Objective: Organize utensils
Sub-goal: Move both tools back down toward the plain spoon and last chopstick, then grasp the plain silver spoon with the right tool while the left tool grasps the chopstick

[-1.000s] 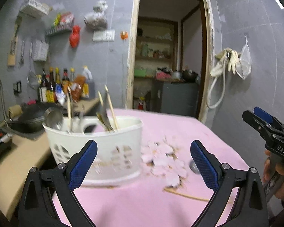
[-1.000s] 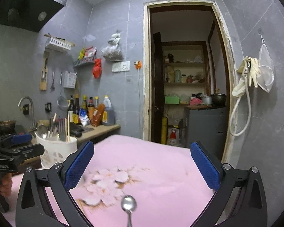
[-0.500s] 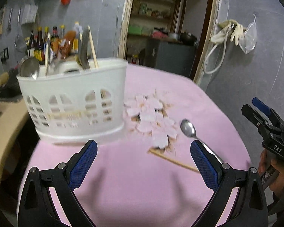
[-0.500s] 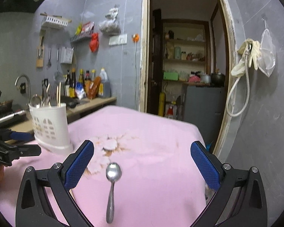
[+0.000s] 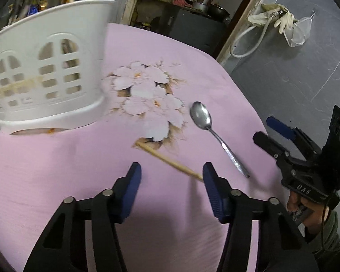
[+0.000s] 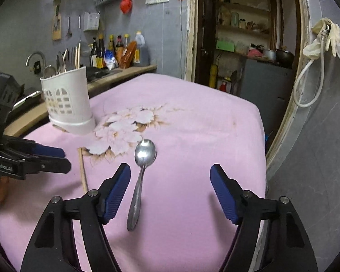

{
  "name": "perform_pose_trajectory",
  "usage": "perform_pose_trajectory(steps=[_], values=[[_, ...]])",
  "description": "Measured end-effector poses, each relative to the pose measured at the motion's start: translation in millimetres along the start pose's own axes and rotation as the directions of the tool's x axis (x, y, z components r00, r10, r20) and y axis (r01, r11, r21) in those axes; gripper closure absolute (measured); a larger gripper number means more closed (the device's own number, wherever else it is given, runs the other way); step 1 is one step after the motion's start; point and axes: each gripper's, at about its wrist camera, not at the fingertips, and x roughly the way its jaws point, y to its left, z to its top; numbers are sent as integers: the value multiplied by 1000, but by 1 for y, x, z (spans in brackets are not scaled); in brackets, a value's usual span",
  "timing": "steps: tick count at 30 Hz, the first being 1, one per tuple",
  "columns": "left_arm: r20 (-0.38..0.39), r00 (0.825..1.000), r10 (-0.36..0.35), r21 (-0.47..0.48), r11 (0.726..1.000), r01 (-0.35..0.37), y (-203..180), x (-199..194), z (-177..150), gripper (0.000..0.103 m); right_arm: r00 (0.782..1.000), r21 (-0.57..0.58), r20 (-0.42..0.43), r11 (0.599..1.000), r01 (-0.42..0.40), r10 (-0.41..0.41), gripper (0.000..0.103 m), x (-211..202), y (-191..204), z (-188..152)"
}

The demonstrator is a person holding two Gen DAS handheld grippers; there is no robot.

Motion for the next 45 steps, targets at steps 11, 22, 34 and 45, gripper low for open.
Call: perform_pose_trajectory(steps=[11, 22, 34, 45], values=[[-82, 995, 61, 23, 998, -59, -13, 29, 21, 75, 996, 1, -79, 999, -48, 48, 47, 11, -2, -7], [-85, 992, 94, 35, 995, -92, -8, 46, 38, 81, 978, -58, -177, 991, -118, 106, 59, 27, 14, -11], [-56, 980, 189, 181, 968, -176, -35, 70, 40, 84, 981, -49, -191, 999, 22, -31, 93, 23, 12, -18], [-92, 992, 81, 421, 906, -35, -58, 87, 27, 85, 971, 79, -182, 982, 174, -157, 93, -11, 8, -38]])
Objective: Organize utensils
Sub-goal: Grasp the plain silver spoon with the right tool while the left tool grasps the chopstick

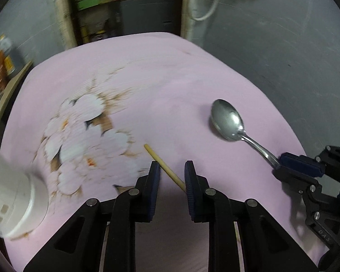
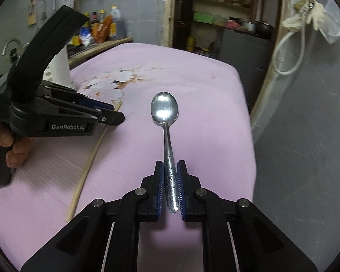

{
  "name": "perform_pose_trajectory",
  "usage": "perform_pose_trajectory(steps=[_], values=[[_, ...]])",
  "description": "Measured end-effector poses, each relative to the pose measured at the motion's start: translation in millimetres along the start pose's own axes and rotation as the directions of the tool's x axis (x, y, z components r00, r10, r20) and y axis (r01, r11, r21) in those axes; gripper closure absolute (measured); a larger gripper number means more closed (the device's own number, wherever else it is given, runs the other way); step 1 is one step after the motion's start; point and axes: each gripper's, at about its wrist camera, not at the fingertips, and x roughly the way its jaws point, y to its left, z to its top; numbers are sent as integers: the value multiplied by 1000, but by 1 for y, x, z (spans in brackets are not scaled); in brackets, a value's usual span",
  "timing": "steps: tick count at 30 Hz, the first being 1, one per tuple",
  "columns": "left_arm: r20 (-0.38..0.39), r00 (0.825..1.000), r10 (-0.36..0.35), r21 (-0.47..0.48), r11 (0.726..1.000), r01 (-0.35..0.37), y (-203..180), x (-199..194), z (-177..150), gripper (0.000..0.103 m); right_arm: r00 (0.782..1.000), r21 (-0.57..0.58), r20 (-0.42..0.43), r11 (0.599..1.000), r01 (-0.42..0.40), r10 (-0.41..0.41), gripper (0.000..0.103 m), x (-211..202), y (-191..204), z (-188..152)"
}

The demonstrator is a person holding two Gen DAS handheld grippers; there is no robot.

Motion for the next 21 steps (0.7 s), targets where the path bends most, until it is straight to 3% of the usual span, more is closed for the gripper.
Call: perform_pose_trajectory(steps=[6, 9, 12, 21], values=[[-37, 993, -108, -133, 986, 103, 24, -4, -7, 84, 998, 66, 10, 996, -61, 60, 91, 0, -11, 3], [-63, 987, -145, -192, 973, 130, 34, -12, -13, 84, 997, 44, 14, 996, -71, 71, 78, 4, -14, 11], [-85, 978, -190, -250, 954, 163, 44, -13, -15, 83, 997, -2, 7, 997, -73, 73, 76, 12, -10, 20], [-142, 970, -197, -303, 942, 147, 47, 0, 12, 83, 996, -70, -23, 994, -87, 85, 75, 31, -11, 35]])
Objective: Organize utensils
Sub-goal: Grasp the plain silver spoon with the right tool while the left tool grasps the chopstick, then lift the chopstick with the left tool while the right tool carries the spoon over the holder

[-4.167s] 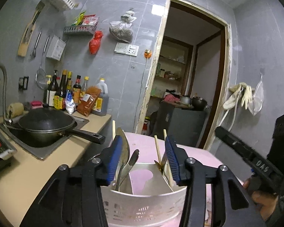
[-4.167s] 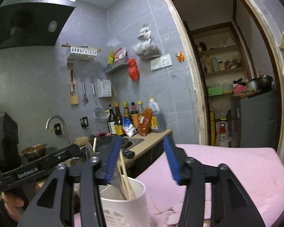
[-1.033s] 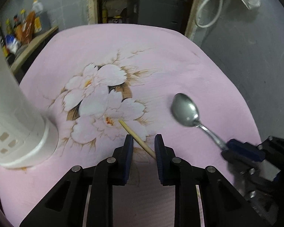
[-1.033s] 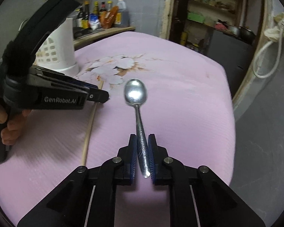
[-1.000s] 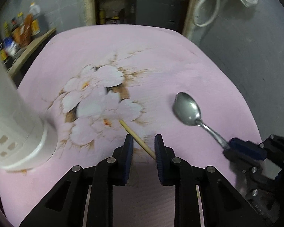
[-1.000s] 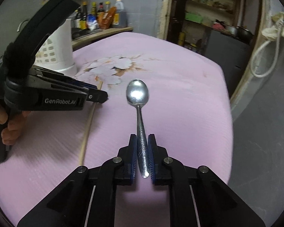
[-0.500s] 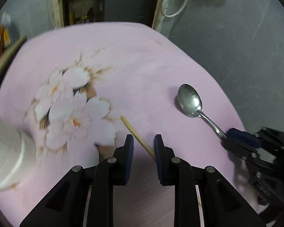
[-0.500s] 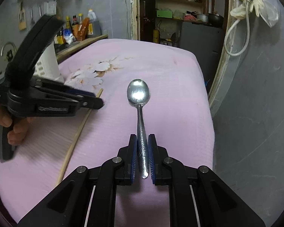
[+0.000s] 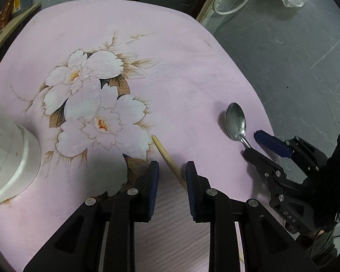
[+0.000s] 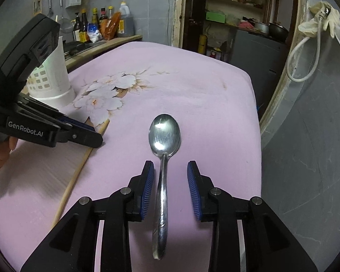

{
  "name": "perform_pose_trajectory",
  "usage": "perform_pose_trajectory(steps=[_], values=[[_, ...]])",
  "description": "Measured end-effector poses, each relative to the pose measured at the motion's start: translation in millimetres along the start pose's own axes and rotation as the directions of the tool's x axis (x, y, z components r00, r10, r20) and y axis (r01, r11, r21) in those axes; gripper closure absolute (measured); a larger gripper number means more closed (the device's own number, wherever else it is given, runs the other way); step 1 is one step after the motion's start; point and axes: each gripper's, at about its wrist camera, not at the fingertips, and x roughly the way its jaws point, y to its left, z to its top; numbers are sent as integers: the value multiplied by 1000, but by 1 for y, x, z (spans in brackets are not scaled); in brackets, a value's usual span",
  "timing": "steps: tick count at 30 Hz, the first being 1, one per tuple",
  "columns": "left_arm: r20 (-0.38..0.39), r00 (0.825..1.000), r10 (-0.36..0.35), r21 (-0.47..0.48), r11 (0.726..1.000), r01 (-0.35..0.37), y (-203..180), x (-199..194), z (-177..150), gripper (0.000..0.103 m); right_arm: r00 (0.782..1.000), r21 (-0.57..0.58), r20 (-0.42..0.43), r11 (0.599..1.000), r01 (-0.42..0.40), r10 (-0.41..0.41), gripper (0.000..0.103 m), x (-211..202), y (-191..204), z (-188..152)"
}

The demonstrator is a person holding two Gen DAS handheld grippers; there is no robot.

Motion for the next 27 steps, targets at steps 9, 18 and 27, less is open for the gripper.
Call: perform_pose_trajectory(steps=[9, 18, 27], values=[[72, 988, 137, 83, 986, -143, -21, 2, -8, 93, 1000, -11, -4, 1000, 4, -4, 72, 1, 1, 2], [74, 986, 148, 75, 985, -153, 5, -15, -18, 100, 999, -70, -26, 997, 37, -39, 61, 16, 20, 18], [64, 973, 223, 235, 944, -232, -5, -26, -42, 99, 995, -71, -31, 993, 90, -92, 62, 30, 16, 26]])
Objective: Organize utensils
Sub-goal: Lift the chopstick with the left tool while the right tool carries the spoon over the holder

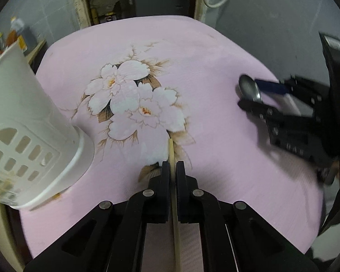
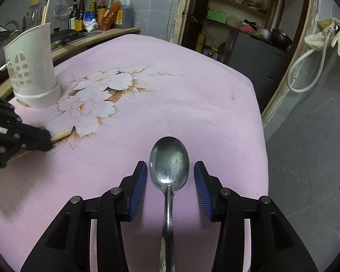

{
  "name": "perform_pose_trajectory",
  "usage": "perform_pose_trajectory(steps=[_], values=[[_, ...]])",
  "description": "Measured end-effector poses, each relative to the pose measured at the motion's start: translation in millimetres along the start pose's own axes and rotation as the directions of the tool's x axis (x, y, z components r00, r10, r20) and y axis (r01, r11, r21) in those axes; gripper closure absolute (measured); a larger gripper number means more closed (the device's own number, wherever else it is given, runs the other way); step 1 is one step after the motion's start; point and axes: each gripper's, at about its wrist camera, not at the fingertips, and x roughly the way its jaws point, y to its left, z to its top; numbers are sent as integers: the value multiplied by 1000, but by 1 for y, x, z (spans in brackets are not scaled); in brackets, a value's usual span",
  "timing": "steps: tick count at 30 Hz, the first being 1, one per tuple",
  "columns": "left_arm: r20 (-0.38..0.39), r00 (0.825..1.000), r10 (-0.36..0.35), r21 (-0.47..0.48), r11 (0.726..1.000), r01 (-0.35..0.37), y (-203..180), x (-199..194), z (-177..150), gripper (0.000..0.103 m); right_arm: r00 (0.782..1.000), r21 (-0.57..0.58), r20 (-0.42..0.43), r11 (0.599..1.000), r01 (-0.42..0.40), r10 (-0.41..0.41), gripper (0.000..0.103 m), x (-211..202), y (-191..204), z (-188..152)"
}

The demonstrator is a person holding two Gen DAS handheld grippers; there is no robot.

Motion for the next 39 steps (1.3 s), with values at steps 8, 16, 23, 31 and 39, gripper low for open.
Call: perform_pose_trajectory(steps=[8, 16, 23, 31, 39], values=[[-48, 998, 31, 74, 997, -27, -12, 8, 2, 97, 1000, 4, -4, 1000, 10, -10, 71, 2, -1, 1], [97, 995, 32, -37, 999, -28, -10, -6, -17, 100, 994, -4, 84, 997, 71, -71, 73, -15, 6, 0], [310, 949, 63, -141, 990, -20, -14, -40, -31, 100, 939, -49, 289, 976, 210, -188, 73, -50, 28, -5], [578, 804, 143, -214, 977, -20, -6, -87, -44, 100, 858, -23, 468, 968, 250, -211, 73, -79, 54, 1], [694, 685, 223, -306, 952, 1, 14, -113, -57, 100, 763, 28, 629, 984, 174, -153, 73, -111, 76, 20]])
